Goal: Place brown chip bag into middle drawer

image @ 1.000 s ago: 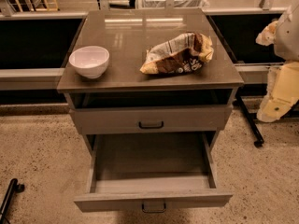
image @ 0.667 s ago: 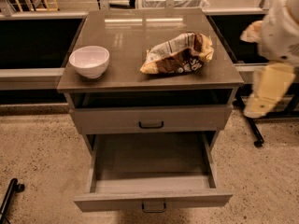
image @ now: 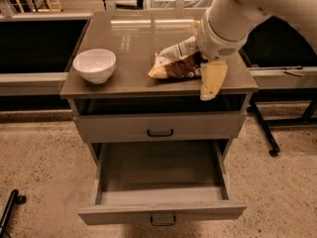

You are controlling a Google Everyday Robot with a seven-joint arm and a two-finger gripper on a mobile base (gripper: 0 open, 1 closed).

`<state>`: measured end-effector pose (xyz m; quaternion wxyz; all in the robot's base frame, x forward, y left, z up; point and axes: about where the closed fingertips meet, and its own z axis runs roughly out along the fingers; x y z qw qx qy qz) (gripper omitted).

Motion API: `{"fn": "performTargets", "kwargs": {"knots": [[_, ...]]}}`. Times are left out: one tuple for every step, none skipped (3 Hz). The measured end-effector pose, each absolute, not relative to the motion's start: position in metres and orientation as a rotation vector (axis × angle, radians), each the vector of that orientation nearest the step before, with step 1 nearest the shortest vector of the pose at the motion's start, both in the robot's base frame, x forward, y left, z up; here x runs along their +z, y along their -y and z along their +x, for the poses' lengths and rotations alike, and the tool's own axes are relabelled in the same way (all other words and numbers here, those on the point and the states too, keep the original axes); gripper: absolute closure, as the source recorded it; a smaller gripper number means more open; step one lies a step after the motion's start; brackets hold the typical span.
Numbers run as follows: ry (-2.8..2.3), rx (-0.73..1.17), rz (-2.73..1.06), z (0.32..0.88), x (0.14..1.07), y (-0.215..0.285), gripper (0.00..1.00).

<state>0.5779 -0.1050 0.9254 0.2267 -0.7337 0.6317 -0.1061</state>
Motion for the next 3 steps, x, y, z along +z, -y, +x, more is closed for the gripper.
{"fn": "performTargets", "kwargs": {"knots": [[-1.692,-0.315,-2.056,0.615,0.915,0.085,0.00],[-1.687,-0.281,-2.062,0.642,0.908,0.078,0.00],[-1.680,-0.270,-2.071,0.659,0.905,0.073,0.00]]}}
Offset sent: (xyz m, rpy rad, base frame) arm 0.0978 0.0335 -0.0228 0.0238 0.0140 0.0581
